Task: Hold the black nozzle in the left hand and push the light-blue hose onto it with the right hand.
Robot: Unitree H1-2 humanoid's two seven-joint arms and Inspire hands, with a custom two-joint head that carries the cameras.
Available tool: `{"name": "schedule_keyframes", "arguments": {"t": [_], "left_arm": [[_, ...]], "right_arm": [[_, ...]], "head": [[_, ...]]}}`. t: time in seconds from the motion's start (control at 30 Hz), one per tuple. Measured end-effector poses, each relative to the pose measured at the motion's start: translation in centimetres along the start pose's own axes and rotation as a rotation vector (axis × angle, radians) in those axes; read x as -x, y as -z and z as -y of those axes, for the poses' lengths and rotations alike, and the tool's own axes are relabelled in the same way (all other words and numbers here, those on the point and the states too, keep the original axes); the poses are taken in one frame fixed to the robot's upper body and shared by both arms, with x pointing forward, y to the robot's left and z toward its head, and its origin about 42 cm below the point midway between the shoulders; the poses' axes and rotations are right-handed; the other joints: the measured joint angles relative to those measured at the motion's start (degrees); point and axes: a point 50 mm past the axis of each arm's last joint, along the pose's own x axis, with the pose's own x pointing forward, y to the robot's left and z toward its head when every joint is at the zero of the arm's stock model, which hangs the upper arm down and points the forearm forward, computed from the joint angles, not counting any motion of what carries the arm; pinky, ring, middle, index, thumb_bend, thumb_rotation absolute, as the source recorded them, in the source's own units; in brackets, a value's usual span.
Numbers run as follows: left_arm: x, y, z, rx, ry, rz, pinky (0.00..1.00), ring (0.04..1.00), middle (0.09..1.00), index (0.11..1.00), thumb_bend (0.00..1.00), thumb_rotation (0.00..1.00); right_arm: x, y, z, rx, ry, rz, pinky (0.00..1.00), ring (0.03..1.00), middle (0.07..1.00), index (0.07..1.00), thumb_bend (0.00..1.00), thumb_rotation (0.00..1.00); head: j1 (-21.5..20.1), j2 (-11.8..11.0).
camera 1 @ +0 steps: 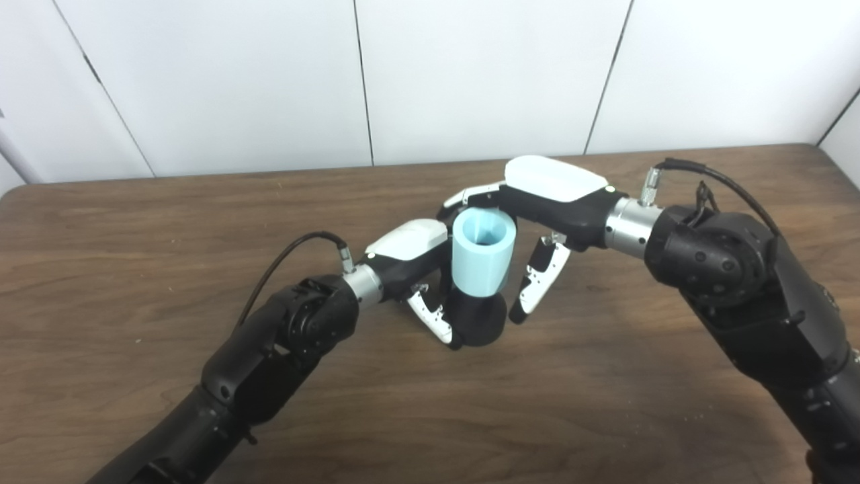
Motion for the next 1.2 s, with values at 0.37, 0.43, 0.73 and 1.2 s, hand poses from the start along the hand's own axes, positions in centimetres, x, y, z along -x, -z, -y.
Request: {"name": "schedule_keyframes", "arguments": {"t": [0.37, 0.43, 0.73, 1.2], "left_arm": [[0.0, 0.0, 0.0, 0.0, 0.0, 0.0, 1.0, 0.598, 0.483, 0.484, 0.53, 0.0], [0.0, 0.0, 0.0, 0.0, 0.0, 0.0, 1.0, 0.598, 0.483, 0.484, 0.53, 0.0], [0.0, 0.0, 0.0, -0.001, 0.0, 0.001, 1.0, 0.598, 0.485, 0.483, 0.53, 0.0], [0.0, 0.0, 0.0, -0.001, 0.0, 0.0, 1.0, 0.598, 0.488, 0.481, 0.53, 0.0]], "right_arm": [[0.9, 0.3, 2.7, -0.002, 0.189, 0.039, 0.67, 0.863, 0.923, 0.879, 0.97, 0.2], [1.1, 0.2, 2.9, 0.003, 0.214, 0.061, 0.79, 0.928, 0.958, 0.894, 0.97, 0.23], [2.2, 0.1, 2.7, 0.056, 0.074, 0.196, 0.96, 1.0, 1.0, 0.977, 0.63, 0.61], [3.2, 0.4, 0.1, 0.096, -0.076, 0.215, 1.0, 1.0, 1.0, 1.0, 0.72, 0.97]], "head": [[0.0, 0.0], [0.0, 0.0], [0.0, 0.0], [0.0, 0.09]]}}
